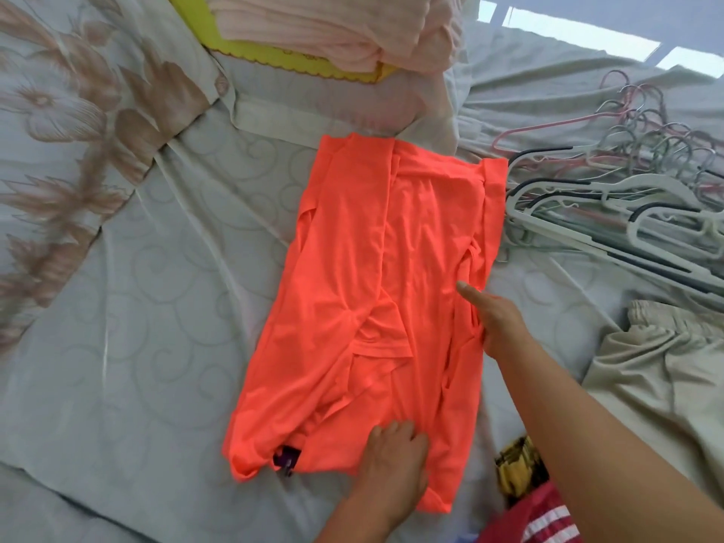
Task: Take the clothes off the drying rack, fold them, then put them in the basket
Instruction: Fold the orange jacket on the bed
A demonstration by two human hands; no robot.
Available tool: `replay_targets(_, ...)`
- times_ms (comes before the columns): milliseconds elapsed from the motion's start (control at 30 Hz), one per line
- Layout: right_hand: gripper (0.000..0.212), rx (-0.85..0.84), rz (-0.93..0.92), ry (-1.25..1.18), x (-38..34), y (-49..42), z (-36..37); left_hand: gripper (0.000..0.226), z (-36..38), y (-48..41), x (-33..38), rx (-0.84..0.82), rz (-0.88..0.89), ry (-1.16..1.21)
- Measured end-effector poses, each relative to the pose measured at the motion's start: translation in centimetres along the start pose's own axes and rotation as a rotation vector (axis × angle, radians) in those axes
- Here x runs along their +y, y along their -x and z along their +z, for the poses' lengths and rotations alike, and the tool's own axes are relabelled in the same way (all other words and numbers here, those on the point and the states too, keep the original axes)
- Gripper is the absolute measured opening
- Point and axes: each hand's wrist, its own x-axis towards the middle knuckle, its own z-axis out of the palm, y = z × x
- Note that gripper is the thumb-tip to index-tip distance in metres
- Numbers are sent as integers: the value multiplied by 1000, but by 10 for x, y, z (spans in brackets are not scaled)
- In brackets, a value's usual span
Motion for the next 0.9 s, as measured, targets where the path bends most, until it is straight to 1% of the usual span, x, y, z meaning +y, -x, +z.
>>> replay_targets(33,21,5,-18,-29,-8,-3,3,50,-1,1,2,-37,-20,9)
replay_targets(67,15,-7,-38,-65,-18,-4,5,62,0,2,6,-69,-45,13)
replay_targets(100,14,-26,-66,-113,-27,-8,7,73,4,1,10,-91,-65,-1)
replay_targets(133,9,-50,-78,-169,-37,-13,10,80,8,1,15,-117,-85,-24)
replay_targets(167,12,-59,-89,-222,-44,-20,13,79,12,-1,19,-146,-106,-32)
replay_targets(200,22,-60,-93,-232,-51,-26,16,67,15,-2,23,-146,-112,-36)
replay_targets(233,31,-43,-98,-204,-57,-33,18,43,18,-4,24,-81,-101,-61)
replay_targets(267,37,-6,-101,-162,-62,-38,19,23,17,-5,25,-62,-107,-55)
replay_targets(300,39,24,-102,-129,-67,-41,21,14,16,-7,26,-56,-105,-58)
replay_targets(333,37,47,-96,-111,-70,-46,22,14,16,-8,25,-68,-98,-38)
replay_targets(367,31,60,-93,-104,-73,-52,23,17,12,-8,24,-90,-106,46)
replay_targets(400,23,68,-89,-105,-76,-54,24,15,7,-6,20,-76,-124,145)
replay_targets(433,16,67,-89,-115,-77,-56,26,15,6,-3,15,-45,-138,307)
replay_targets(467,13,79,-88,-124,-79,-57,28,22,1,-1,12,-18,-185,502)
replay_targets(500,15,94,-94,-123,-80,-57,31,30,-2,2,8,-8,-238,637)
replay_targets(533,18,109,-105,-103,-82,-55,34,33,-7,5,4,-24,-290,797)
replay_targets(567,20,143,-133,-80,-86,-54,36,29,-11,7,0,-12,-342,956)
replay_targets(633,18,219,-244,21,-96,-44,41,26,-22,14,-10,50,-429,1274)
replay_targets(700,10,213,-440,157,-111,-35,57,36,-28,22,-20,92,-514,1534)
replay_targets(767,25,92,-557,206,-123,-30,90,45,-35,30,-33,170,-649,1789)
replay_targets(800,33,23,-548,220,-127,-27,109,45,-38,33,-40,222,-709,1887)
replay_targets(867,58,-101,-520,322,-130,-22,145,32,-41,39,-56,311,-817,1971)
replay_targets(900,67,-146,-495,401,-127,-22,157,25,-42,42,-62,342,-877,1959)
